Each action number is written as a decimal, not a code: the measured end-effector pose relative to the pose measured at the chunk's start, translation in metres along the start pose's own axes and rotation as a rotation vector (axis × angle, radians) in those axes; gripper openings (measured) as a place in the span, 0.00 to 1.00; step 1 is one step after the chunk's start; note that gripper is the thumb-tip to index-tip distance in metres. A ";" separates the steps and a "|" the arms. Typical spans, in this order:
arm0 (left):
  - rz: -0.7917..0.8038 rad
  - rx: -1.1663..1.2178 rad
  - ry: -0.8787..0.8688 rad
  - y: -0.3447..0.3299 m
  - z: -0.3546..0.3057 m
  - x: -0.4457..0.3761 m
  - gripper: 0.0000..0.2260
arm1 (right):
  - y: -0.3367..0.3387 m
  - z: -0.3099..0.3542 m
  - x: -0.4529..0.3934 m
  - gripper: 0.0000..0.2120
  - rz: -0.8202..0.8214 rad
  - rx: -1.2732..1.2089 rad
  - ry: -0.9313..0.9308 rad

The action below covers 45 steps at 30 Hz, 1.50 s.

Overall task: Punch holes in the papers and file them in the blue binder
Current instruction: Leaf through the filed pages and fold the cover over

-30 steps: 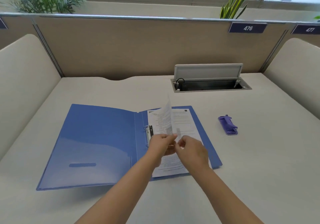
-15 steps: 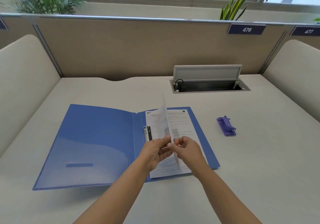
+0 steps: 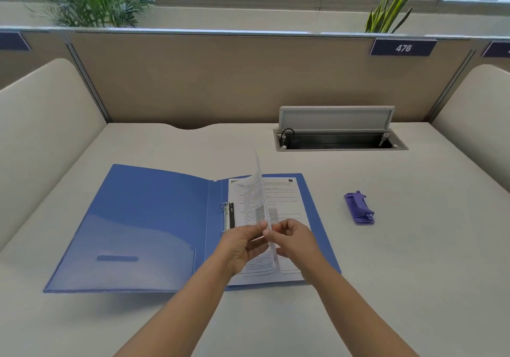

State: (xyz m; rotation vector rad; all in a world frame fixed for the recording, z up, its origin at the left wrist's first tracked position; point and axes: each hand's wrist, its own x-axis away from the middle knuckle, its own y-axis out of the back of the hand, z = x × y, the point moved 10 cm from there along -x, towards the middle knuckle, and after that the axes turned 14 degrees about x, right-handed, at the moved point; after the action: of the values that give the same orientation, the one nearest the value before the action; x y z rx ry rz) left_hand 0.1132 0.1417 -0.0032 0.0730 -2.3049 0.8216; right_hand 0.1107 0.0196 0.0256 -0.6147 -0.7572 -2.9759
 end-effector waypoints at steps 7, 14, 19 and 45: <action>-0.046 -0.036 -0.039 0.002 0.000 -0.001 0.07 | 0.007 -0.006 -0.006 0.06 0.005 0.004 -0.035; -0.158 -0.257 -0.176 0.001 -0.016 -0.004 0.05 | 0.037 -0.007 -0.016 0.05 -0.151 0.253 -0.005; -0.198 -0.339 -0.273 0.002 -0.043 0.002 0.13 | 0.057 -0.017 -0.027 0.10 -0.200 0.361 -0.022; -0.829 -0.954 -0.335 0.197 -0.179 0.070 0.17 | 0.065 -0.049 -0.060 0.08 -0.160 0.330 -0.118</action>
State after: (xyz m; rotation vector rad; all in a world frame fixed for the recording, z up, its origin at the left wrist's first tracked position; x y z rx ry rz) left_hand 0.1121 0.4142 0.0353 0.7079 -2.3903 -0.7507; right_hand 0.1546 -0.0657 -0.0069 -0.7427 -1.3302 -2.8673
